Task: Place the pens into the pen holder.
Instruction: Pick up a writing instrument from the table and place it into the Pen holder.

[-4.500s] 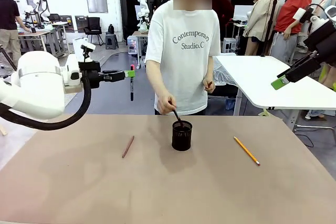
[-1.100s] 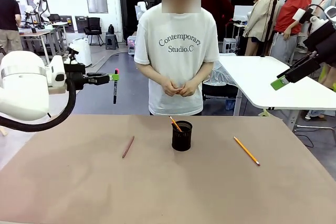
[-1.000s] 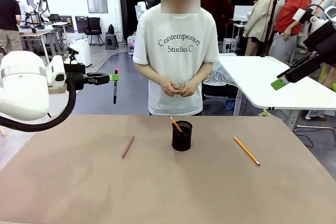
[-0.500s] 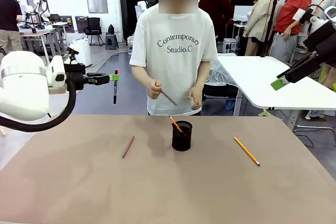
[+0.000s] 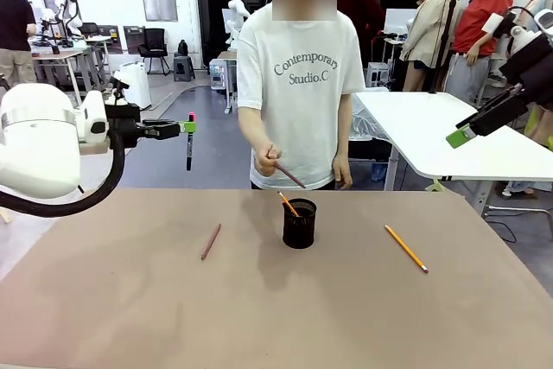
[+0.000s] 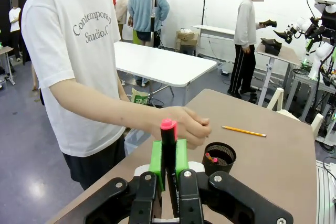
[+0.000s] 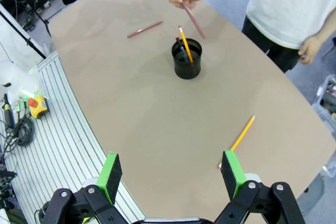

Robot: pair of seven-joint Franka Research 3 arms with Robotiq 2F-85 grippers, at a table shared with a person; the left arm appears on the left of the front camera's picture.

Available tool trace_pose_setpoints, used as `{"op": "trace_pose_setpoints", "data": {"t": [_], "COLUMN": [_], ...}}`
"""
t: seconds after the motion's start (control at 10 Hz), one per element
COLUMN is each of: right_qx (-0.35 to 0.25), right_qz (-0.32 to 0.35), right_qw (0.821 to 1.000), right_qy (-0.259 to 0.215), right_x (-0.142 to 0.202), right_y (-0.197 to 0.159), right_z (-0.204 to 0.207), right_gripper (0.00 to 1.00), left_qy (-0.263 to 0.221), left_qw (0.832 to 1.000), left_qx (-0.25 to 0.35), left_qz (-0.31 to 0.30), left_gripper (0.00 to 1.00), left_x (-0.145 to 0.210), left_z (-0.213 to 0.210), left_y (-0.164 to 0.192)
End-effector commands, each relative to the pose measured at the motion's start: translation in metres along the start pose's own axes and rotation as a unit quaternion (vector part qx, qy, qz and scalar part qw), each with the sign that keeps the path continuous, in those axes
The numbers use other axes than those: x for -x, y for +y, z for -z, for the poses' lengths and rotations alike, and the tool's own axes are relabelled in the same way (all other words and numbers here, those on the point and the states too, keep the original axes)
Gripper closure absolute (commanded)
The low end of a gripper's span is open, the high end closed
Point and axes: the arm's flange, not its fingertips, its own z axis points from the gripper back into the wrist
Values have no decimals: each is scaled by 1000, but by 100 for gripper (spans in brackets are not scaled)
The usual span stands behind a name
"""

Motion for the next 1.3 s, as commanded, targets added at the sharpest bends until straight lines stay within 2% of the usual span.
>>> {"op": "trace_pose_setpoints", "data": {"t": [0.0, 1.2], "right_qx": [-8, -8], "right_qz": [1, 1], "right_qw": [1000, 1000], "right_qy": [-8, -8], "right_x": [-2, -2], "right_y": [0, 0], "right_z": [0, 0], "right_gripper": [0, 0], "left_qy": [-3, -3], "left_qw": [1000, 1000], "left_qx": [4, 4], "left_qz": [0, 0], "left_gripper": [100, 100], "left_x": [-1, -1], "left_z": [0, 0], "left_y": [0, 0]}}
